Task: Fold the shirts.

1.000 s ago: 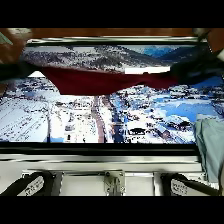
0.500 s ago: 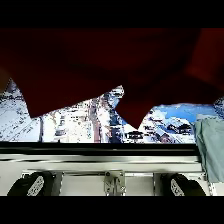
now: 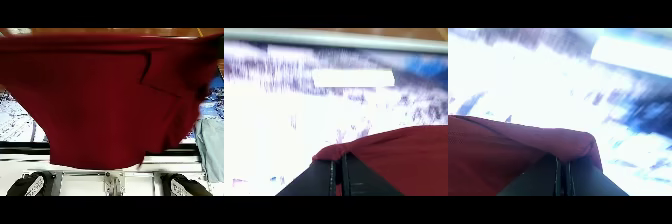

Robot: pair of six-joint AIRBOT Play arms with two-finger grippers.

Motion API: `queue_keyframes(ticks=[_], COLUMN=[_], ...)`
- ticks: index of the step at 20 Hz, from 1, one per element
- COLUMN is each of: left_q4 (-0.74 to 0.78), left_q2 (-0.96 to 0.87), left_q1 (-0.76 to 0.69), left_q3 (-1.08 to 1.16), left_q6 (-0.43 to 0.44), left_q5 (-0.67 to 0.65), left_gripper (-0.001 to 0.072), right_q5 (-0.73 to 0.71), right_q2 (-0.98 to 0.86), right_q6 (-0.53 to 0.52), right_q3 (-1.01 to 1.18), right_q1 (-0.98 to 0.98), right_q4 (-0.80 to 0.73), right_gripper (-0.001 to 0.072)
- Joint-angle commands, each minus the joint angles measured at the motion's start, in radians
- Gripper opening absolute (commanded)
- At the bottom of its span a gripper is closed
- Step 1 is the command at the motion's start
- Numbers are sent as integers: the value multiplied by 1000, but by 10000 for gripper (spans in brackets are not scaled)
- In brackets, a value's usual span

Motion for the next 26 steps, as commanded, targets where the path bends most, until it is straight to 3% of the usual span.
queue_keyframes(ticks=[1,5,8,12,13,14,15,17,19,21,23,25,26], left_q4=[28,56,0,-81,-102,-125,-133,-113,-66,-64,-65,-66,-65], left_q2=[-129,-398,-586,-760,-783,-799,-802,-795,-767,-702,-608,-546,-533], left_q1=[1,1,-1,-1,-1,-1,1,30,95,170,244,301,319], left_q3=[-196,-274,-273,-272,-272,-271,-266,-226,-224,-332,-551,-768,-841], left_q6=[-15,-14,-9,-8,-8,-12,-41,14,90,157,175,237,276], left_q5=[-15,59,167,203,199,198,182,39,-158,-237,-174,-126,-125], left_gripper=[39,39,40,41,64,272,678,692,691,691,697,706,706], right_q5=[23,-206,-343,-364,-367,-380,-367,-292,-127,38,128,175,177], right_q2=[-280,-593,-727,-808,-809,-804,-785,-710,-620,-565,-521,-479,-462], right_q6=[65,139,159,240,248,249,244,183,167,157,168,166,157], right_q3=[1,1,1,1,1,1,2,2,2,-24,-154,-357,-457], right_q1=[38,127,170,189,190,189,182,151,93,-14,-158,-285,-332], right_q4=[6,19,31,64,92,116,125,51,-178,-292,-139,104,205], right_gripper=[60,61,78,79,131,379,568,569,568,568,570,694,694])
